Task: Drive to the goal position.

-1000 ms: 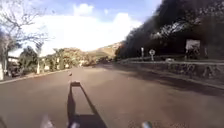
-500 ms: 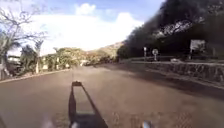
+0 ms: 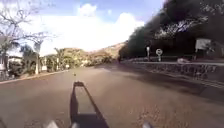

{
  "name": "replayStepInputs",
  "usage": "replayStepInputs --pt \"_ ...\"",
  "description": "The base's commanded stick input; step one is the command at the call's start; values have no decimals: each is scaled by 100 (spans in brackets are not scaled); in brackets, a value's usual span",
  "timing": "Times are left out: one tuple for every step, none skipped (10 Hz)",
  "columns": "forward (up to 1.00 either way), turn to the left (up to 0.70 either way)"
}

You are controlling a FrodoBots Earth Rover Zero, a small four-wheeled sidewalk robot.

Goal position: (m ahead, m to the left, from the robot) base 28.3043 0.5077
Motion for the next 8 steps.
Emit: replayStepInputs --pt "85 0" --pt "85 0" --pt "85 0" --pt "85 0" --pt "85 0" --pt "85 0" --pt "85 0" --pt "85 0"
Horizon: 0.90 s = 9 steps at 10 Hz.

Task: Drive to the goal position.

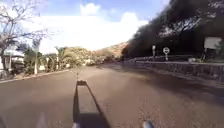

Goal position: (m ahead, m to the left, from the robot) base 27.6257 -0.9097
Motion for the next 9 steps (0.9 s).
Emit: replayStepInputs --pt "85 0" --pt "85 0" --pt "85 0" --pt "85 0" --pt "85 0" --pt "85 0" --pt "85 0" --pt "85 0" --pt "85 0"
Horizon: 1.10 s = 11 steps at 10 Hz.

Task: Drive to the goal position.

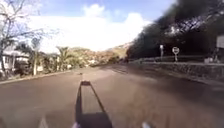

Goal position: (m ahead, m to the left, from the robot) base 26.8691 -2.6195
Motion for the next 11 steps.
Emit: replayStepInputs --pt "85 0" --pt "85 0" --pt "85 0" --pt "85 0" --pt "85 0" --pt "85 0" --pt "85 0" --pt "85 0" --pt "85 0" --pt "85 0" --pt "85 0"
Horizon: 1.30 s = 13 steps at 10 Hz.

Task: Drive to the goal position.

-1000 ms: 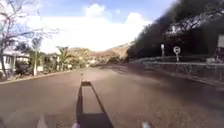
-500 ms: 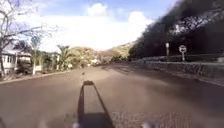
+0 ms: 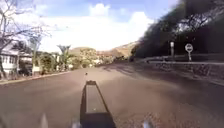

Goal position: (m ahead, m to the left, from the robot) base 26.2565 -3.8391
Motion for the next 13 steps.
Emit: replayStepInputs --pt "85 0" --pt "85 0" --pt "85 0" --pt "85 0" --pt "85 0" --pt "85 0" --pt "85 0" --pt "85 0" --pt "85 0" --pt "85 0" --pt "85 0" --pt "85 0" --pt "85 0"
